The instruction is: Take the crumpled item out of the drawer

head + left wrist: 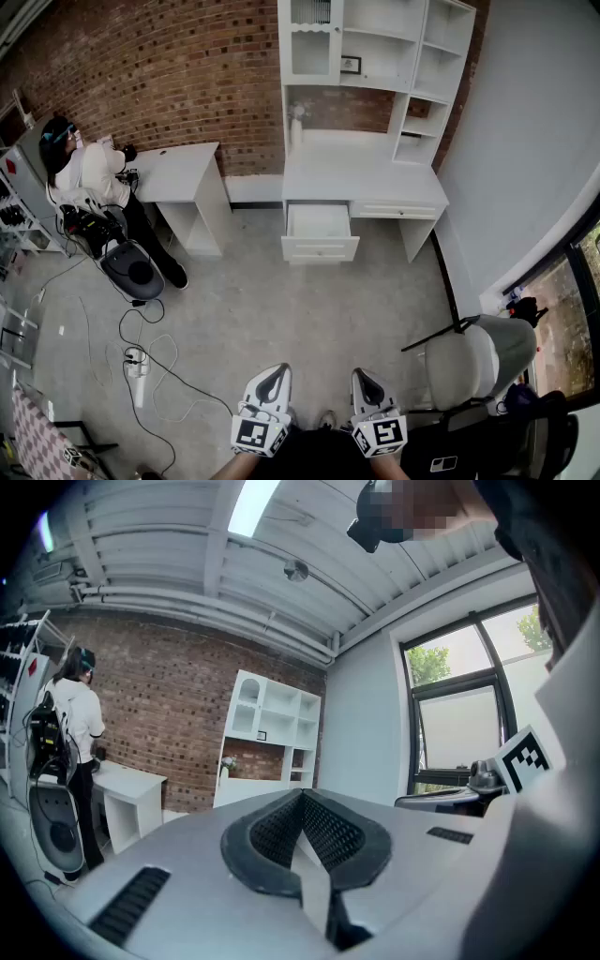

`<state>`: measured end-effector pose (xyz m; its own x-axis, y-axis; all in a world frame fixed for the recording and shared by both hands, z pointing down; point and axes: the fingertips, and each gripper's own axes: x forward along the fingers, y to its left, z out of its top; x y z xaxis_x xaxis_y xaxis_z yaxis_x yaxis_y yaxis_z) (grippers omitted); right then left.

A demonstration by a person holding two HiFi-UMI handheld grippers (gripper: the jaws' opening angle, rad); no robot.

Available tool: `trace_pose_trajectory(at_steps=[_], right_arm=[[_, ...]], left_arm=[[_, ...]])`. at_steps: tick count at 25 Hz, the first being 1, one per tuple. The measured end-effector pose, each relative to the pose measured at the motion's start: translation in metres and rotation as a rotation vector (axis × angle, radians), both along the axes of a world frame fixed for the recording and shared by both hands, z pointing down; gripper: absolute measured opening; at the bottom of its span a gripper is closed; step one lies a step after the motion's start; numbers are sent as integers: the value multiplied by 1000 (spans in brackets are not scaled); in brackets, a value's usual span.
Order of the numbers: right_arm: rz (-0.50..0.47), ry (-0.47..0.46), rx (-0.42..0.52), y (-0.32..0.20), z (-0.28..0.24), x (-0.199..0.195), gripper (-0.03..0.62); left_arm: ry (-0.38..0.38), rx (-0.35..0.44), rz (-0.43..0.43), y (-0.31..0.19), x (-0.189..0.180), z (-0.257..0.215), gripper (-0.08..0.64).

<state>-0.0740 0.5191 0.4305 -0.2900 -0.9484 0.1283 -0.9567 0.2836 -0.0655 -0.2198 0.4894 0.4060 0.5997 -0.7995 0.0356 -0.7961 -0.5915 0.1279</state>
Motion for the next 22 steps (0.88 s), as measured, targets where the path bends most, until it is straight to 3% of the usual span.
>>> trace_pose_trajectory(at_steps=[13, 22], right_arm=[[-32, 4, -6, -2, 0, 8, 11], [-47, 1, 9, -6, 4, 42, 12]], left_arm=[[-5, -6, 2, -2, 17, 1, 24], [-16, -6, -15, -4, 53, 6, 23]])
